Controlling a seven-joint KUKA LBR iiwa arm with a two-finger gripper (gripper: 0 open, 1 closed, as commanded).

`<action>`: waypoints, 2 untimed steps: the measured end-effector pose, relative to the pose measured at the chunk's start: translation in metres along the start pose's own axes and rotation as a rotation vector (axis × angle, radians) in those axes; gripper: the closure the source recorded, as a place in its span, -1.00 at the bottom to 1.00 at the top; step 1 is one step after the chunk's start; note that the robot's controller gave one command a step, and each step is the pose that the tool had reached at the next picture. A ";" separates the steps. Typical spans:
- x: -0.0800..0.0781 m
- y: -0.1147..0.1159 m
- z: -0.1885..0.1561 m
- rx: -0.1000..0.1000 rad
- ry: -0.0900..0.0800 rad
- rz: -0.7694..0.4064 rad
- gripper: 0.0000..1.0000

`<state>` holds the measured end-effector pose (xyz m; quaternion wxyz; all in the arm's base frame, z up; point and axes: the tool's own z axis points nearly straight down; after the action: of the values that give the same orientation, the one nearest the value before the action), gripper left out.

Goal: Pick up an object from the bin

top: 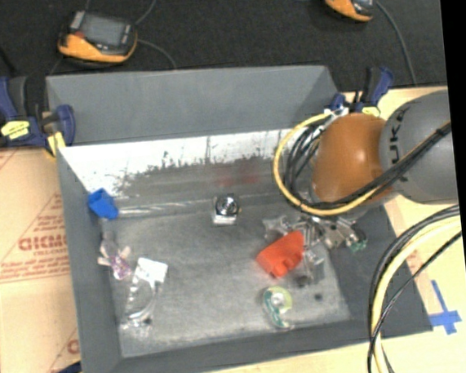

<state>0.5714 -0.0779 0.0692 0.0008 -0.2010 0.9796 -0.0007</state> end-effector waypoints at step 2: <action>-0.001 -0.002 -0.002 0.003 -0.004 -0.001 1.00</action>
Offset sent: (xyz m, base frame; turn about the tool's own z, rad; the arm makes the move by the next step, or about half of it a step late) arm 0.0000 0.0000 0.0000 0.0000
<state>0.5730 -0.0789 0.0707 0.0029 -0.2015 0.9795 -0.0019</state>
